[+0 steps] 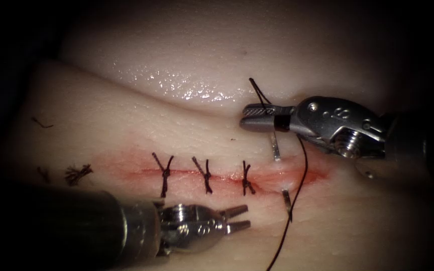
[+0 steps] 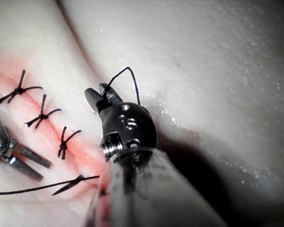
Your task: Wound Closure
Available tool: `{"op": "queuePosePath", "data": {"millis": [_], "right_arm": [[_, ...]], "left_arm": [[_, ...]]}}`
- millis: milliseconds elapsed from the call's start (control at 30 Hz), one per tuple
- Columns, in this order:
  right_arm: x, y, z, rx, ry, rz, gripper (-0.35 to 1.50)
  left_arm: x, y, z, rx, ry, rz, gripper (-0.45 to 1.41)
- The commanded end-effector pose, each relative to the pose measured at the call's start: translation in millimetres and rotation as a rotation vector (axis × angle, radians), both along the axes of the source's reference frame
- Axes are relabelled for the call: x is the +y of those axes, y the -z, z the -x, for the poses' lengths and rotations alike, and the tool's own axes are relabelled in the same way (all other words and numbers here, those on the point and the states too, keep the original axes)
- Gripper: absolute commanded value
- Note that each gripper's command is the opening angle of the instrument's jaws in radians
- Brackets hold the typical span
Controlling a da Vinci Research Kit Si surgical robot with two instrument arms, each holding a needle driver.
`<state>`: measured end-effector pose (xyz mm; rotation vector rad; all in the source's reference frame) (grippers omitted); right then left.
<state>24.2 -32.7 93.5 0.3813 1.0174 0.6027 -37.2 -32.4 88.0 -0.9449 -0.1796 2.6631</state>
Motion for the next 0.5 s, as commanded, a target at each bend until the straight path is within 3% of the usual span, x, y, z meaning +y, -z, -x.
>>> {"op": "queuePosePath", "data": {"millis": [33,500], "right_arm": [[-0.4,-0.5,-0.7,0.003,-0.012,-0.034,-0.35],[-1.0,-2.2,1.1,-0.006,-0.273,-0.568,-0.35]], "left_arm": [[-0.5,-0.6,0.7,0.001,0.001,-0.002,0.15],[-0.5,0.1,1.4,0.005,0.01,-0.007,0.14]]}}
